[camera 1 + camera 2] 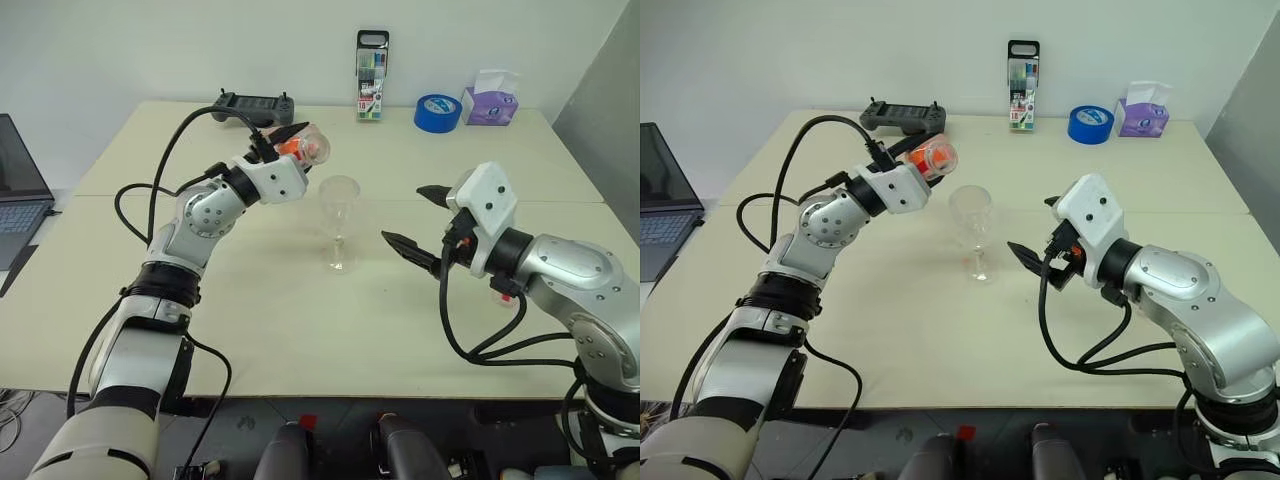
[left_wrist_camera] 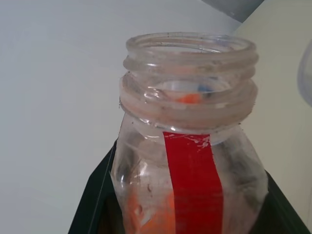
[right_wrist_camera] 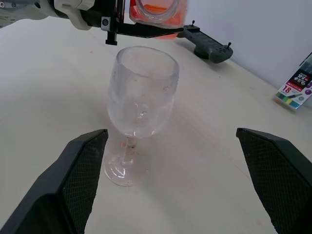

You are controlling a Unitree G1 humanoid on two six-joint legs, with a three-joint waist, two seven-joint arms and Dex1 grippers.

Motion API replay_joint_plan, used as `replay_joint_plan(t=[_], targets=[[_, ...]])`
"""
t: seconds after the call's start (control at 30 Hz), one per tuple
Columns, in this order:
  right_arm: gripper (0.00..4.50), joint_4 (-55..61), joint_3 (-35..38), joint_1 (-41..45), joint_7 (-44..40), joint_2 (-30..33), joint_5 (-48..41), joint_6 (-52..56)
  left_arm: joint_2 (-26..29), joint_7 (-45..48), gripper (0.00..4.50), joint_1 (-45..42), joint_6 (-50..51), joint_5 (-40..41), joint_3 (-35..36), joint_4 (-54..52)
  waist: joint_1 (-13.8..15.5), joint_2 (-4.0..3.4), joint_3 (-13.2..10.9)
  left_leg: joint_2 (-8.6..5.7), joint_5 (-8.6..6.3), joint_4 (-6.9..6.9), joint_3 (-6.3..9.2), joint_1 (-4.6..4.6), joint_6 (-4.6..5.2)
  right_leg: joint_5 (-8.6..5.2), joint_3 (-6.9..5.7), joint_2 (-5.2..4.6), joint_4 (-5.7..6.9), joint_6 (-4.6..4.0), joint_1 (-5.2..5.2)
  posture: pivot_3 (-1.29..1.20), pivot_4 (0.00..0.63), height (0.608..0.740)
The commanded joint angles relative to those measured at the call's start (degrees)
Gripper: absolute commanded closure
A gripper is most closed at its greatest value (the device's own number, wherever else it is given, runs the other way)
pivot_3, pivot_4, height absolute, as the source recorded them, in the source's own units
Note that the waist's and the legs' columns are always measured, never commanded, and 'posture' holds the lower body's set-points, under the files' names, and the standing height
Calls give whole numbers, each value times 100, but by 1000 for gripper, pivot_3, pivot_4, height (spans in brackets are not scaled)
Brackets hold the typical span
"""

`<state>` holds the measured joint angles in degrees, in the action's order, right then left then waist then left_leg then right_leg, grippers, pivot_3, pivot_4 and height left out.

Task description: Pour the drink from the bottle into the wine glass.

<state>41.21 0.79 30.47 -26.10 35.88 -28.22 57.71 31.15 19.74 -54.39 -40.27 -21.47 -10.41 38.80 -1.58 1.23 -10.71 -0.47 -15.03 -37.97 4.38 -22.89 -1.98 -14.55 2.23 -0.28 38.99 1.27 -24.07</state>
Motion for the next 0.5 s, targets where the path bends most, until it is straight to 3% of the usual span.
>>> replay_joint_plan(t=[0.03,0.5], targets=[[0,86,88,182,7,35,-11,-107,103,-169,2808,-258,-228,-202,-70,-99,-1,0,0,0,0,0,0,0,0,0,0,0,0,0,0,0,150,740],[0,39,94,253,-1,31,-41,-82,280,-543,2808,-504,-406,-855,-279,34,-3,0,0,1,0,0,1,0,0,0,-2,1,2,0,-1,0,150,740]])
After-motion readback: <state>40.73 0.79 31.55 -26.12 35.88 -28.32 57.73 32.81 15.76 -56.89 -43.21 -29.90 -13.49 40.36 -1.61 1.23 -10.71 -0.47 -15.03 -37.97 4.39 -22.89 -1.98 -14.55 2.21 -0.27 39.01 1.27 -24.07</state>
